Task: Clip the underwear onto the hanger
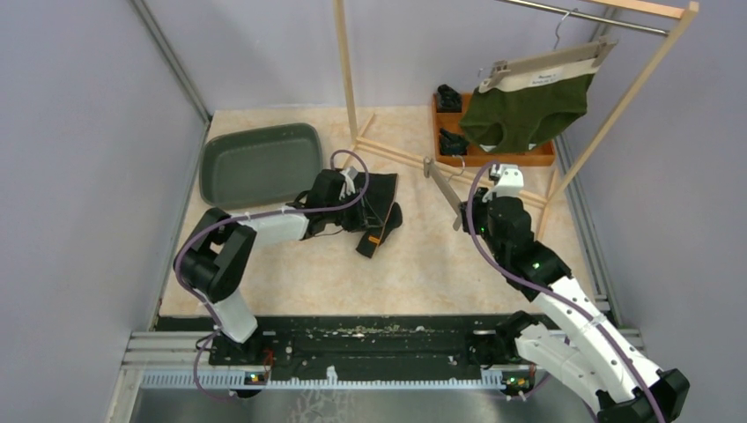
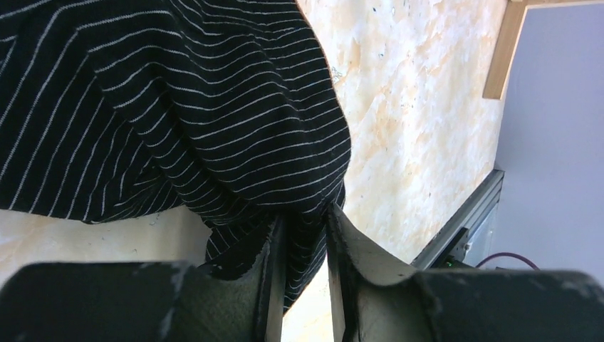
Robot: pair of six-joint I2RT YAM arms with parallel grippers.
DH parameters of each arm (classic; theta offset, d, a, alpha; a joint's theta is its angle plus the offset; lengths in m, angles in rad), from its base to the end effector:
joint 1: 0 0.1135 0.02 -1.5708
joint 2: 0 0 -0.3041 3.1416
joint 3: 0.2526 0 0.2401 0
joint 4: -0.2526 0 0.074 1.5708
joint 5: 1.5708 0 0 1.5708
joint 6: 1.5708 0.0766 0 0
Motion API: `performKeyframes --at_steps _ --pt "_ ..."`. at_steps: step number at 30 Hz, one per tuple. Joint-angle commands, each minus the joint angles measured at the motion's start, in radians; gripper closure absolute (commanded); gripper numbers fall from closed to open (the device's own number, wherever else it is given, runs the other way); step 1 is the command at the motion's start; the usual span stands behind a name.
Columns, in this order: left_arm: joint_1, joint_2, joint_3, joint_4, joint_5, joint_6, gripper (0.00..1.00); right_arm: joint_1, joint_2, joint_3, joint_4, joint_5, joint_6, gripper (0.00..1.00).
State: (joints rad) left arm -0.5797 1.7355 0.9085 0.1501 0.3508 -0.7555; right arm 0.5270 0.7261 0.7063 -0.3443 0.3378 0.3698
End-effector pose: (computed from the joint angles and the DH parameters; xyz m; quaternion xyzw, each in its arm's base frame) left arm 0.3078 -0.2330 0.1916 -0.0028 0.8911 -0.3871 0.2368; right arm 0.1536 0.0600 0.3187 0.0314 0.8167 0.1177 0.5640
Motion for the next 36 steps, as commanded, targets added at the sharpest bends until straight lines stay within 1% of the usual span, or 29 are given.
performKeyframes --at_steps 1,3,7,8,12,14,18,24,28,36 --pt "0.012 0.015 -0.019 0.092 0.053 -0.016 0.69 -0.010 -0.023 0.004 0.057 0.010 0.013 1.00" --pt "0.014 0.021 -0.021 0.096 0.055 -0.017 0.74 -0.010 -0.025 0.003 0.058 0.009 0.014 1.00" --pt "0.019 0.028 -0.031 0.142 0.079 -0.035 0.98 -0.010 -0.023 -0.003 0.065 0.006 0.019 1.00" --pt "0.020 0.028 -0.035 0.163 0.090 -0.044 1.00 -0.010 -0.023 -0.005 0.070 0.004 0.021 1.00" --pt "0.033 0.024 -0.070 0.319 0.146 -0.113 1.00 -0.010 -0.024 -0.016 0.101 -0.012 0.038 1.00" --pt "0.038 0.029 -0.091 0.442 0.186 -0.168 1.00 -0.010 -0.020 -0.024 0.124 -0.025 0.056 1.00" --pt "0.040 0.060 -0.102 0.641 0.239 -0.286 1.00 -0.010 -0.016 -0.055 0.212 -0.053 0.100 1.00" --pt "0.038 0.094 -0.094 0.840 0.244 -0.428 1.00 -0.010 -0.011 -0.130 0.400 -0.071 0.155 1.00" --pt "0.031 0.102 -0.055 0.893 0.234 -0.481 1.00 -0.010 0.016 -0.143 0.494 -0.076 0.167 1.00" --pt "0.016 0.140 0.016 0.888 0.231 -0.517 1.00 -0.010 0.082 -0.187 0.704 -0.099 0.245 1.00"
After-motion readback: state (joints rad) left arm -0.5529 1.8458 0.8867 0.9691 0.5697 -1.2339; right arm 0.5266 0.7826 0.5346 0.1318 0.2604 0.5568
